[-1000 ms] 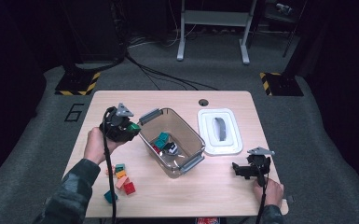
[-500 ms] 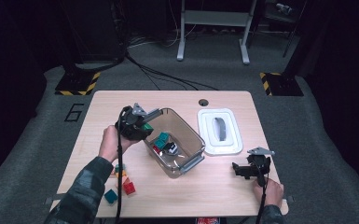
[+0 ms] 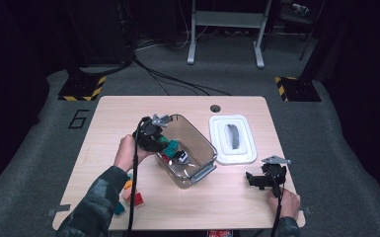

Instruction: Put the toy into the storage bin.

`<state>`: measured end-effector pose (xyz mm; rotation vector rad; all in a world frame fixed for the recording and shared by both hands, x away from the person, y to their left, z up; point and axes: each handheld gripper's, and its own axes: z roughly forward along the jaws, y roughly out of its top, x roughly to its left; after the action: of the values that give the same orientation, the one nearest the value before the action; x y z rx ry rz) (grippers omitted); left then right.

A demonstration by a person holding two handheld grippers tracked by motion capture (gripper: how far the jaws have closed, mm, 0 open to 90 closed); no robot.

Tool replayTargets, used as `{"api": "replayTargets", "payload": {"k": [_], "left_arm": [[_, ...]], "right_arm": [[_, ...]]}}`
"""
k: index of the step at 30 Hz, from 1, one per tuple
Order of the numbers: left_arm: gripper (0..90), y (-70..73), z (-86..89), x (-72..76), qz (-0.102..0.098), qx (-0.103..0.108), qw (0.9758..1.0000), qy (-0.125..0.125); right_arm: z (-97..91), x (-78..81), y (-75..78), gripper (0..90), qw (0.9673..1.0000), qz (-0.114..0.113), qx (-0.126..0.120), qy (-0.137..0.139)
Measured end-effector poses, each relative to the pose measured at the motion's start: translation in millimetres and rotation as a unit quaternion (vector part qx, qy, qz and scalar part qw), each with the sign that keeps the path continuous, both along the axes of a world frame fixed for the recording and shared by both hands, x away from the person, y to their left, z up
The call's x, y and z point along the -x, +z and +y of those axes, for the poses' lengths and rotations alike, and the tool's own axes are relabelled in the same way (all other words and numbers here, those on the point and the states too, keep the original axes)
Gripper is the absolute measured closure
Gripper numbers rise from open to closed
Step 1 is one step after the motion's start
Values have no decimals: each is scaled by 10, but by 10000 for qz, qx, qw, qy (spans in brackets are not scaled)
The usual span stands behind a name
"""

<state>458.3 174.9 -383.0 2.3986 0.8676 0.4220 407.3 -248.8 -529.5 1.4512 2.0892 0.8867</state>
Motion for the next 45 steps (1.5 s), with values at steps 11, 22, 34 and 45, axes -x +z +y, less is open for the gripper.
{"api": "replayTargets", "payload": {"k": [11, 22, 34, 45], "left_arm": [[527, -47, -7, -43, 193, -13, 9998, 14], [217, 164, 225, 248, -120, 262, 9995, 108], [153, 126, 605, 655, -256, 290, 9986, 354], [107, -238, 1001, 909, 79, 253, 9969, 744]], "right_arm": [[0, 0, 0, 0, 10000, 2, 0, -1], [1, 1, 0, 0, 10000, 3, -12, 6], [1, 0, 0, 0, 10000, 1, -12, 5], [1, 1, 0, 0, 10000, 2, -10, 9]]}}
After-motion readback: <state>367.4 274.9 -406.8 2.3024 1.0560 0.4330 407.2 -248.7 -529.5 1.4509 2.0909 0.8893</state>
